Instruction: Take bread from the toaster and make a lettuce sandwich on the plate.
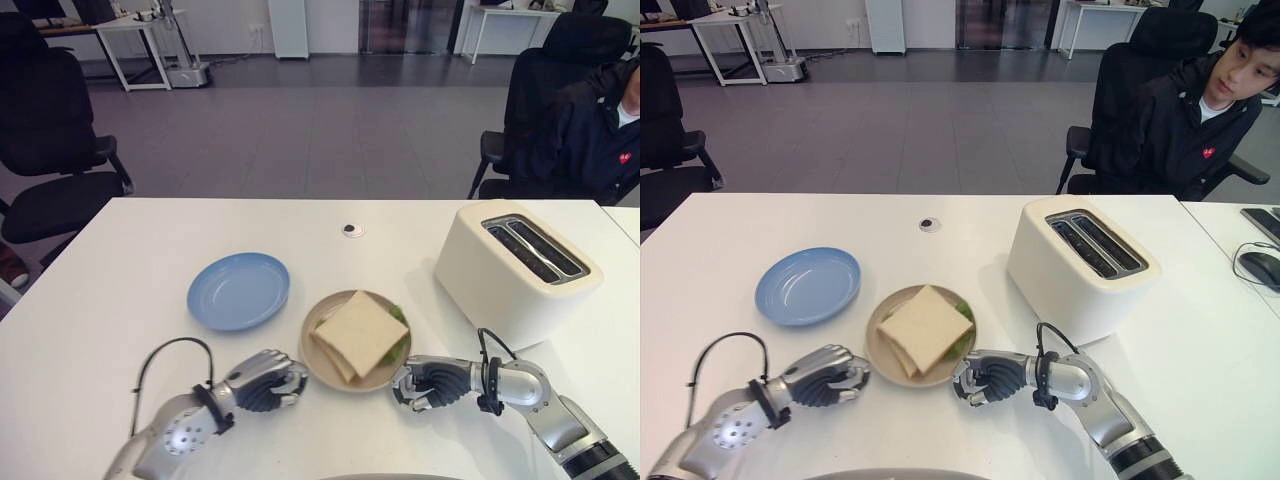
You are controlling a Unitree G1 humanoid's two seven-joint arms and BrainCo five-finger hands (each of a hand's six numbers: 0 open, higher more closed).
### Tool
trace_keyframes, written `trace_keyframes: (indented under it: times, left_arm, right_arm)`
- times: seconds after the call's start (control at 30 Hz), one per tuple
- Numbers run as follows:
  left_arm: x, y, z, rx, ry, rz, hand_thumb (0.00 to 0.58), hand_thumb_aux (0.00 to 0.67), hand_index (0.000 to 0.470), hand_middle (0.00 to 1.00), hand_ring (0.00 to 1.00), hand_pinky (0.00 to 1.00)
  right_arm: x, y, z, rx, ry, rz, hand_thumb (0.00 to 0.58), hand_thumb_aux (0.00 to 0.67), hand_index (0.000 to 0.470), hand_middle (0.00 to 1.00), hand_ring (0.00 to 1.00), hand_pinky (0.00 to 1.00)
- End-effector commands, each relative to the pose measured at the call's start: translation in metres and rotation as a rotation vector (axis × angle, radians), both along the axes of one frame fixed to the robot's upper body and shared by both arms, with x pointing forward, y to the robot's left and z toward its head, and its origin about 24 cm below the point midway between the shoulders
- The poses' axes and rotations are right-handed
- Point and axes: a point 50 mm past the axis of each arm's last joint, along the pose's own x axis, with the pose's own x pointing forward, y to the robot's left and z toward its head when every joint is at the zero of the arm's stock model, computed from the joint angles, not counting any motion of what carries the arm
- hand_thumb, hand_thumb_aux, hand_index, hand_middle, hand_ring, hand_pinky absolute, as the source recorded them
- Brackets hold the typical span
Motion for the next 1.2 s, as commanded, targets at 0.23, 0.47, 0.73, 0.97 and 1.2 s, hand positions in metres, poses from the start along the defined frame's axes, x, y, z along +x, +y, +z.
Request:
trace_keyframes:
  times: [0.23, 0.47, 0.73, 0.97, 1.2]
  left_arm:
    - [0.114, -0.054, -0.02, -0.034, -0.09, 0.211, 0.58, 0.67, 0.47, 1.0, 1.0, 1.0]
    - [0.1, -0.048, -0.009, -0.235, -0.156, 0.212, 0.58, 0.67, 0.47, 1.0, 1.0, 1.0]
    - [0.034, -0.042, 0.041, -0.809, -0.099, 0.187, 0.0, 0.0, 0.0, 0.0, 0.0, 0.0]
    - [0.039, -0.034, 0.053, -1.009, 0.026, 0.171, 0.0, 0.0, 0.0, 0.0, 0.0, 0.0]
    - [0.037, -0.017, 0.053, -1.004, 0.004, 0.217, 0.0, 0.0, 0.0, 0.0, 0.0, 0.0]
  right_arm:
    - [0.084, 0.007, -0.05, 0.049, 0.053, -0.562, 0.58, 0.67, 0.47, 1.0, 1.0, 1.0]
    - [0.084, 0.019, -0.019, 0.298, -0.171, -0.515, 0.578, 0.628, 0.441, 0.98, 0.98, 0.98]
    - [0.048, 0.003, 0.026, 0.77, -0.252, -0.56, 0.0, 0.0, 0.0, 0.1, 0.1, 0.1]
    - [0.051, -0.008, 0.033, 0.91, -0.265, -0.69, 0.0, 0.0, 0.0, 0.0, 0.0, 0.0]
    - [0.048, -0.005, 0.04, 0.944, -0.283, -0.608, 0.0, 0.0, 0.0, 0.0, 0.0, 0.0]
